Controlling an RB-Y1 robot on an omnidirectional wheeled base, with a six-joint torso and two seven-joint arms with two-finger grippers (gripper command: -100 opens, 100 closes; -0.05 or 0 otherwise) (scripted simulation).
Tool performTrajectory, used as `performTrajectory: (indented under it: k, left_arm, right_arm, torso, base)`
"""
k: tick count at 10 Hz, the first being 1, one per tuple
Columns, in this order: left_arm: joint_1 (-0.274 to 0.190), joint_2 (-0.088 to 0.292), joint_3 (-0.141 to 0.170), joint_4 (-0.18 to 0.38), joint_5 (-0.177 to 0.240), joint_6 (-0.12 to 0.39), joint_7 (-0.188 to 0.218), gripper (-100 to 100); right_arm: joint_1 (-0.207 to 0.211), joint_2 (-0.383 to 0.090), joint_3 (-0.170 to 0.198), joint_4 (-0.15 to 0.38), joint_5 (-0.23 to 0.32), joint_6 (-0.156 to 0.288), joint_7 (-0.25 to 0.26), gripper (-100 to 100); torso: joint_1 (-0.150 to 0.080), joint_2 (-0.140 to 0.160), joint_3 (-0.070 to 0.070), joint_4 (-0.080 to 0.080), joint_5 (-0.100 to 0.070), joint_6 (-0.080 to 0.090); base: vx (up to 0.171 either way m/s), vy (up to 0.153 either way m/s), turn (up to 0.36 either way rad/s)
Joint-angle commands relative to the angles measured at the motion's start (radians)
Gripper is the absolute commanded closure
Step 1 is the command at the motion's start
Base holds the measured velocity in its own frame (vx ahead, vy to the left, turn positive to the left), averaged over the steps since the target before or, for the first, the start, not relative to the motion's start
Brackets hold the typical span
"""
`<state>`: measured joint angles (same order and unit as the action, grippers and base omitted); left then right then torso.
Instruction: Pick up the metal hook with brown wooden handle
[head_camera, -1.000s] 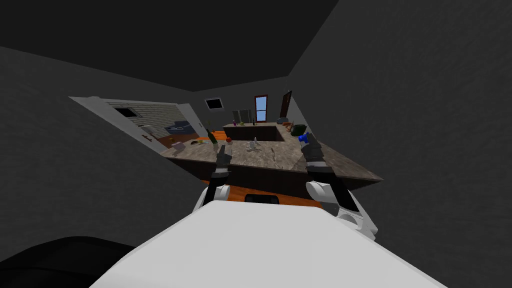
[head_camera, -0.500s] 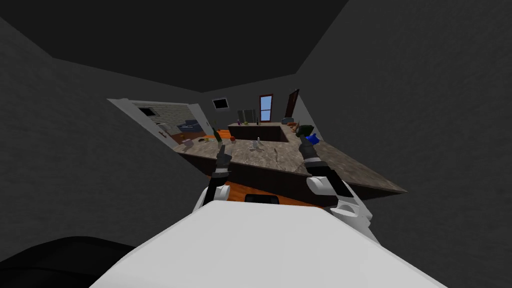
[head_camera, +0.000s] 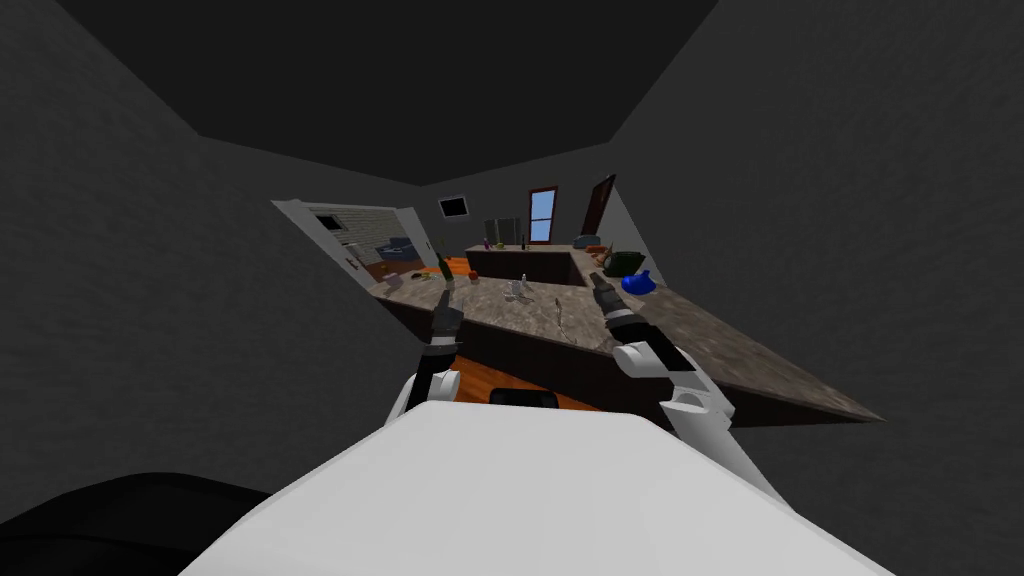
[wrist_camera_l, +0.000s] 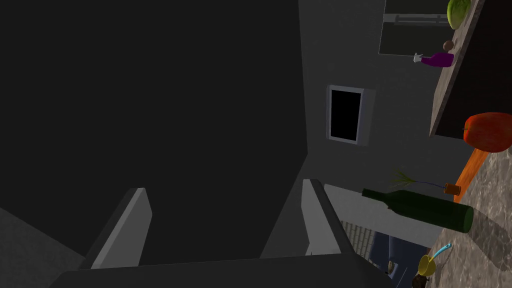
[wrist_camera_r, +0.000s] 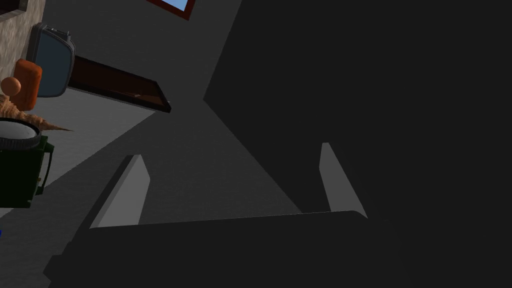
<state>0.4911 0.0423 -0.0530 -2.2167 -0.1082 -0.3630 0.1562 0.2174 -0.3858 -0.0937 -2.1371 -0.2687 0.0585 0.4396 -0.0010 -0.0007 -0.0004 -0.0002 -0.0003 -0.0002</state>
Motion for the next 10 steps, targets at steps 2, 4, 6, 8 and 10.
performTrajectory:
  k: [2,4,6,8,10]
  left_arm:
    - [0.0,0.0,0.0,0.0,0.0,0.0,0.0,0]
    - [0.0,0.0,0.0,0.0,0.0,0.0,0.0,0]
    - [0.0,0.0,0.0,0.0,0.0,0.0,0.0,0]
    - [0.0,0.0,0.0,0.0,0.0,0.0,0.0,0]
    - [0.0,0.0,0.0,0.0,0.0,0.0,0.0,0]
  right_arm:
    - [-0.042,-0.047,-0.008,0.053,-0.028,0.079,0.062,-100]
    - [-0.069,-0.079,-0.014,0.089,-0.046,0.144,0.101,-100]
    - [-0.096,-0.11,-0.021,0.129,-0.065,0.195,0.141,-100]
    - [-0.122,-0.14,-0.028,0.169,-0.083,0.244,0.18,-100]
    - [-0.122,-0.14,-0.028,0.169,-0.083,0.285,0.18,-100]
  torso:
    - [0.0,0.0,0.0,0.0,0.0,0.001]
    - [0.0,0.0,0.0,0.0,0.0,0.001]
    - [0.0,0.0,0.0,0.0,0.0,0.001]
    - [0.001,0.0,0.0,0.0,0.0,0.001]
    - [0.0,0.0,0.0,0.0,0.0,0.001]
  base:
    - [-0.004,-0.015,0.148]
    - [-0.003,-0.014,0.154]
    - [-0.005,-0.01,0.154]
    - [-0.003,-0.008,0.201]
    - [-0.001,-0.008,0.038]
